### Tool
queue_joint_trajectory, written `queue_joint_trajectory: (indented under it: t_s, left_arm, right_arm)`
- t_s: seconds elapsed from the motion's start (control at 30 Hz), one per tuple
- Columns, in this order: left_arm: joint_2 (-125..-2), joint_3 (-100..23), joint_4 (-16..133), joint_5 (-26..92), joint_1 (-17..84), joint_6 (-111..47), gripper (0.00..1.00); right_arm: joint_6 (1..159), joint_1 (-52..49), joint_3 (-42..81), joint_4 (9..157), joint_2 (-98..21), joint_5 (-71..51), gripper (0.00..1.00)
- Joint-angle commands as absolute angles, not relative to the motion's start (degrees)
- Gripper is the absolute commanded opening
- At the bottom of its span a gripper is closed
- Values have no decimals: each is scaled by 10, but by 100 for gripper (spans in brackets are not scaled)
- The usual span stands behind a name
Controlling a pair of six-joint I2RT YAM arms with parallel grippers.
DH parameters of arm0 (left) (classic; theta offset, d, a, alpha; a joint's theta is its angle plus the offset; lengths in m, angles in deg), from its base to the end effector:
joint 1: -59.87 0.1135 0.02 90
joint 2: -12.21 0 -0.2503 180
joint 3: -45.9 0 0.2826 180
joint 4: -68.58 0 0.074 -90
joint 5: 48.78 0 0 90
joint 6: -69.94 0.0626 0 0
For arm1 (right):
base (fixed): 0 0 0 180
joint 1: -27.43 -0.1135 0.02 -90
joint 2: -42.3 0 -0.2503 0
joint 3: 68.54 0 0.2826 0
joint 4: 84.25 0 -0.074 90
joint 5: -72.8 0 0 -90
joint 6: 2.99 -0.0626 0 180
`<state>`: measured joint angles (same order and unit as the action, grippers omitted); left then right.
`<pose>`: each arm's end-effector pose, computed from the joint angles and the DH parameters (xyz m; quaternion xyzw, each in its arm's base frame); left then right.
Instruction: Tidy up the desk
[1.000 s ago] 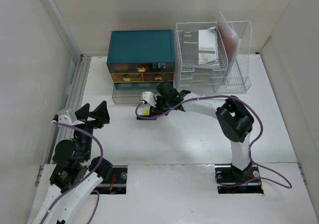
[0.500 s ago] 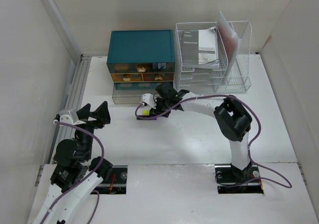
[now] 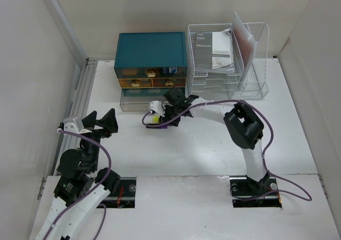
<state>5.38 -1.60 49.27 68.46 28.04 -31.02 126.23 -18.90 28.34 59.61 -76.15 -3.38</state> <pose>0.1057 -0.0319 0.3747 -0.0920 0.5741 -0.1692 0.7958 0.3165 0.3532 0.1157 -0.6722 0.6772 0.1325 0.2684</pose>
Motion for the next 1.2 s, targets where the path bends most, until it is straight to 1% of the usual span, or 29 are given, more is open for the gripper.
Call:
queue_joint_trajectory:
  t_s: [0.0, 0.07, 0.1, 0.13, 0.23, 0.27, 0.33, 0.37, 0.57, 0.8, 0.97, 1.0, 1.03, 1.07, 1.17]
  left_arm:
    - [62, -15, 519, 685, 277, -302, 72]
    - [62, -15, 519, 685, 277, -302, 72]
    - [68, -15, 519, 685, 277, -302, 72]
    - [68, -15, 519, 685, 277, -302, 72]
    - [68, -15, 519, 685, 277, -302, 72]
    - [68, -15, 519, 685, 277, -302, 72]
    - [68, -15, 519, 685, 277, -302, 72]
    - [68, -15, 519, 685, 277, -302, 72]
    - [68, -15, 519, 685, 277, -302, 72]
    - [62, -15, 519, 685, 277, -302, 72]
    - [62, -15, 519, 685, 277, -302, 72]
    - [62, -15, 519, 685, 277, -302, 72]
    - [62, -15, 519, 685, 277, -302, 72]
    - [62, -15, 519, 685, 277, -302, 72]
    - [62, -15, 519, 685, 277, -302, 72]
  right_arm:
    - [1267, -194, 310, 576, -778, -18, 50]
    - [1267, -194, 317, 563, -785, -12, 50]
    - [1267, -194, 317, 563, -785, -7, 48]
    - [1267, -194, 317, 563, -785, -7, 40]
    - [1272, -194, 317, 551, -785, 1, 25]
    - [1272, -194, 322, 551, -785, 8, 16]
    - [1272, -194, 322, 540, -785, 13, 8]
    - [1272, -194, 327, 540, -777, 13, 7]
    - [1272, -194, 328, 553, -696, 7, 7]
    - [1272, -194, 334, 603, -627, -59, 7]
    - [1259, -194, 334, 641, -614, -135, 7]
    - [1253, -194, 339, 648, -619, -167, 7]
    - [1253, -194, 339, 655, -625, -168, 7]
    - [1253, -194, 347, 656, -631, -206, 7]
    - [1247, -194, 366, 649, -658, -256, 10]
